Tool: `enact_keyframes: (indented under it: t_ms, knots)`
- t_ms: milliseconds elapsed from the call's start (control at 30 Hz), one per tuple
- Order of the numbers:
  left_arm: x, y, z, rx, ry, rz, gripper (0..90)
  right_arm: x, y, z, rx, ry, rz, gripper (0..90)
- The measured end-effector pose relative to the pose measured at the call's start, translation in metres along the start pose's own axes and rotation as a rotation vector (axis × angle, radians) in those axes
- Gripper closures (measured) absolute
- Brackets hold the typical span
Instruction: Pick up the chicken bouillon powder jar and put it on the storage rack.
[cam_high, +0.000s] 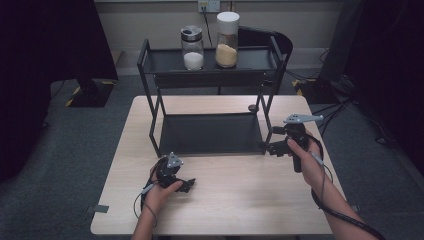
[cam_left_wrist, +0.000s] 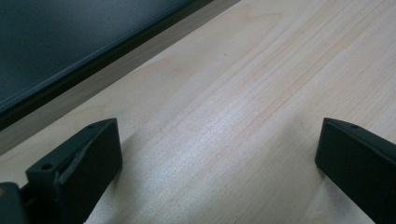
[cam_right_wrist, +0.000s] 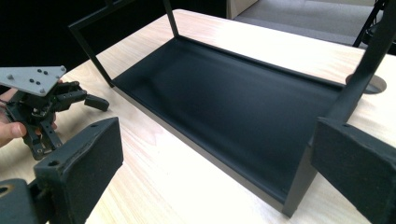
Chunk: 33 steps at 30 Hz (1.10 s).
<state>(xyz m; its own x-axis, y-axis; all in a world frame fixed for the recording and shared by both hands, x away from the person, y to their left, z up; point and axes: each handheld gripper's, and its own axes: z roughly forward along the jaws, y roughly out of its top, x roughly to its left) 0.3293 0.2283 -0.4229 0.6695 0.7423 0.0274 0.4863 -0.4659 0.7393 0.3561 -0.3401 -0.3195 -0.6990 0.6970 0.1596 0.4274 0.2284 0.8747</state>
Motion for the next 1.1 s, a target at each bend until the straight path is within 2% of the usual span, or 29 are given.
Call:
enact_keyframes:
  t_ms: [367, 1100]
  knots:
    - [0.0, 0.0, 0.0, 0.0, 0.001, 0.003, 0.0, -0.006, -0.024, -0.003, 0.004, -0.001, 0.022, 1.7]
    - [0.0, 0.0, 0.0, 0.001, 0.001, 0.003, 0.0, -0.015, -0.059, -0.01, 0.019, -0.009, 0.031, 1.8]
